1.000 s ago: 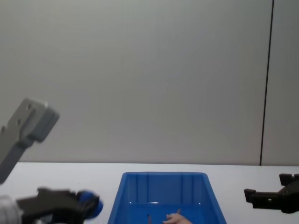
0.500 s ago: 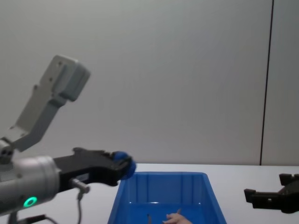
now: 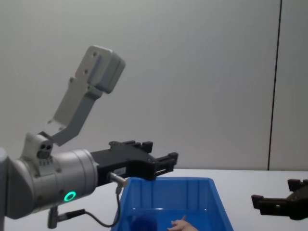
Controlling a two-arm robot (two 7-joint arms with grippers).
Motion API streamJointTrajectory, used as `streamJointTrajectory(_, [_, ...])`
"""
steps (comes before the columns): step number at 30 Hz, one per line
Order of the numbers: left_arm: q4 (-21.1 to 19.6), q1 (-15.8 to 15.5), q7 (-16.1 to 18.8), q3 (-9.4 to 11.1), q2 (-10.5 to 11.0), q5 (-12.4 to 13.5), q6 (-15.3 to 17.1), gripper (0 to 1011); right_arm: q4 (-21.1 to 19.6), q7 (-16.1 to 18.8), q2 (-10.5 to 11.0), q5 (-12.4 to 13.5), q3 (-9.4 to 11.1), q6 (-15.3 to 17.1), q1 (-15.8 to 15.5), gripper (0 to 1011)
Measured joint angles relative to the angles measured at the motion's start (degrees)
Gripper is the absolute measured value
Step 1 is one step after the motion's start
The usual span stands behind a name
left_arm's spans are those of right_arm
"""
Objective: Pick up the two dolls from the table and place them into the box.
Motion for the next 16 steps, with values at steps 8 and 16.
streamJointTrajectory(8, [-0.8,0.2,0.4,0.2,-0.3,-0.1,-1.3,809,0.0,0.0,0.0,0.0,0.0,0.0,0.0,1001])
streamJointTrajectory(16, [-2.5,0.9,1.5,0.1,0.2,-0.4,-2.2,1001,0.0,0.0,0.0,0.0,0.0,0.0,0.0,1001])
